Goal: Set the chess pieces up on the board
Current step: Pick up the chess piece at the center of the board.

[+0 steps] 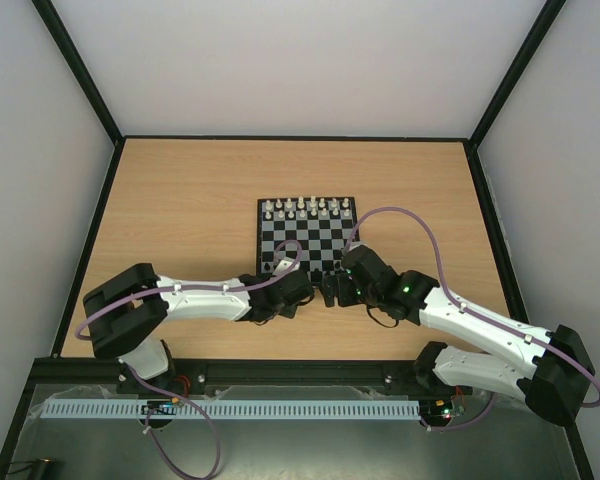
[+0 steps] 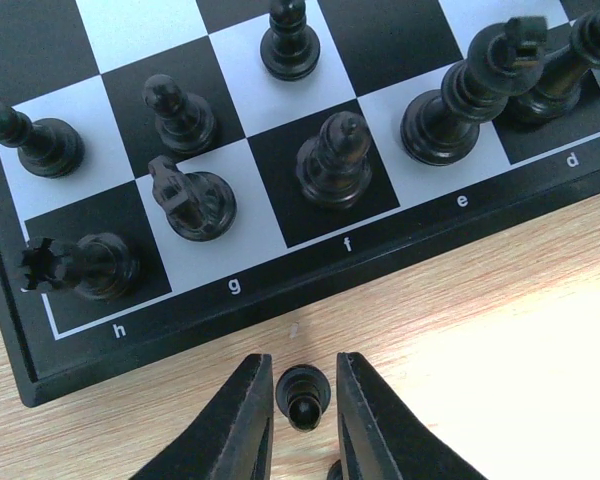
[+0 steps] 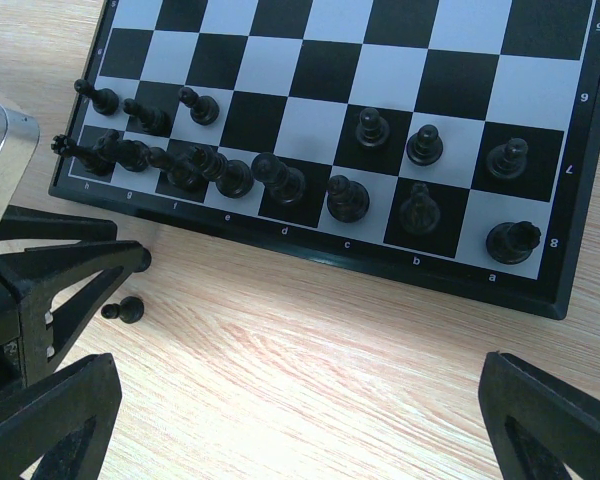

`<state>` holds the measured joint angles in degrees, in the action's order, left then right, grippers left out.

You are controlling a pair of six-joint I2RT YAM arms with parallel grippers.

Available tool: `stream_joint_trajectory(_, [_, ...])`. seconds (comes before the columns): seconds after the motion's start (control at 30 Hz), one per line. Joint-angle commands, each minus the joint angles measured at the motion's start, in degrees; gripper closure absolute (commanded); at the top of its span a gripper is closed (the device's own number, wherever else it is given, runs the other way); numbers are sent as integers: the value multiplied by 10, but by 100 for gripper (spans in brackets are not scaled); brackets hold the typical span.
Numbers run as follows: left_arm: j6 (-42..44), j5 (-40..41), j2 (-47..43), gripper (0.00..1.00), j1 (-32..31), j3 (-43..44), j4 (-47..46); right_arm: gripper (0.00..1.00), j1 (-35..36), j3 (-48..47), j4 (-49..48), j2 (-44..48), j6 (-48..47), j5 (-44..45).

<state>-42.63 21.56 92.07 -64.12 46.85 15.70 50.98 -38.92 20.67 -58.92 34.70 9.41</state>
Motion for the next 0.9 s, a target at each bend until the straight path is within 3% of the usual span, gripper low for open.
stream_joint_trajectory(0.0, [-3,6,9,81,-4,-5,3,1,1,5,6,2,-6,-2])
stream_joint_trajectory(0.2, [-4,1,12,82,-5,-8,4,1,1,6,5,2,-7,-2])
stream_joint_trajectory(0.5, [-1,7,0,93,-4,5,23,1,1,5,5,1,-8,-2])
stream_joint_trajectory(0.87, [65,24,-80,91,6,122,113,1,1,3,8,7,-6,1])
